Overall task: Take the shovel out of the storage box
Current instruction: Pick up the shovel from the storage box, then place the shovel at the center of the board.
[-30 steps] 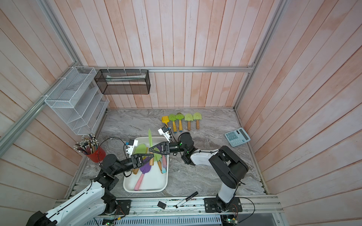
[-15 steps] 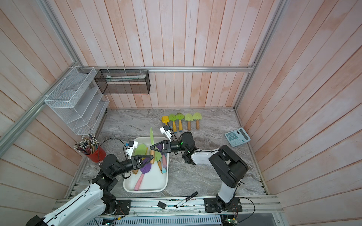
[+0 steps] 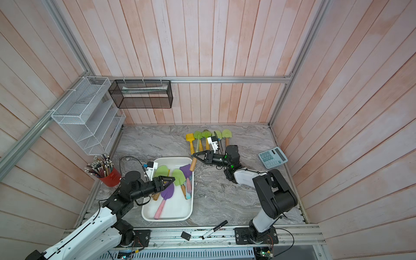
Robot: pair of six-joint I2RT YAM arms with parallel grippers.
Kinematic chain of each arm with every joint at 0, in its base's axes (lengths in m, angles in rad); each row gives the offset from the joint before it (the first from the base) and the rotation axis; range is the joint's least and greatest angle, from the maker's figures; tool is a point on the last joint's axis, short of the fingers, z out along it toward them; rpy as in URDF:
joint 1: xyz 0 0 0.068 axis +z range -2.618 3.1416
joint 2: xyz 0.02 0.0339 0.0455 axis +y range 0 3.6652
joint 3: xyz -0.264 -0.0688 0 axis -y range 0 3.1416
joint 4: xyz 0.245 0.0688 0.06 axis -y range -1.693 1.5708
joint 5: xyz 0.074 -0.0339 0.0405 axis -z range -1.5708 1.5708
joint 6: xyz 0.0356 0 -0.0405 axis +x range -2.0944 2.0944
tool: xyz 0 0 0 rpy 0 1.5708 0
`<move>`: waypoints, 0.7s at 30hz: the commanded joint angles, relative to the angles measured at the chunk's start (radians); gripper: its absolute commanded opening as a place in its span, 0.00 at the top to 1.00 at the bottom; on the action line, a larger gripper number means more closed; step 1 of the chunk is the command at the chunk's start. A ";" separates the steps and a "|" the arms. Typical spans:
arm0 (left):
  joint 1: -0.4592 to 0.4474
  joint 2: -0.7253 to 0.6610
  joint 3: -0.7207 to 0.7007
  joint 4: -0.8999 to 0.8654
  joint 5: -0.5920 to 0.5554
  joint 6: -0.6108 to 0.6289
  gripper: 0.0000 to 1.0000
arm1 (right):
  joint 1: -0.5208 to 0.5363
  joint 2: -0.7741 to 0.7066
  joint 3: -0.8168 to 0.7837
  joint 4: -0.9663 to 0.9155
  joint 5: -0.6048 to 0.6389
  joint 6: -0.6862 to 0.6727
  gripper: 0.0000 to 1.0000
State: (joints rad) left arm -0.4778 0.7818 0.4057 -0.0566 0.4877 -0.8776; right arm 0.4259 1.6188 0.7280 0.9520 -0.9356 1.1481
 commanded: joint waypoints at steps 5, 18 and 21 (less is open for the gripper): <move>0.004 0.011 0.039 -0.224 -0.144 0.091 0.49 | -0.172 -0.060 0.045 -0.359 0.068 -0.216 0.81; -0.037 -0.002 0.048 -0.416 -0.289 0.106 0.49 | -0.289 -0.044 0.286 -0.977 0.678 -0.651 0.82; -0.082 0.013 0.042 -0.422 -0.334 0.092 0.49 | -0.317 -0.007 0.330 -1.009 0.786 -0.684 0.81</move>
State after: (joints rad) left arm -0.5320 0.7895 0.4206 -0.4381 0.2256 -0.7963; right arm 0.1310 1.5833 1.0111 0.0601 -0.3496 0.5621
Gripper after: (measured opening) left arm 0.507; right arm 0.251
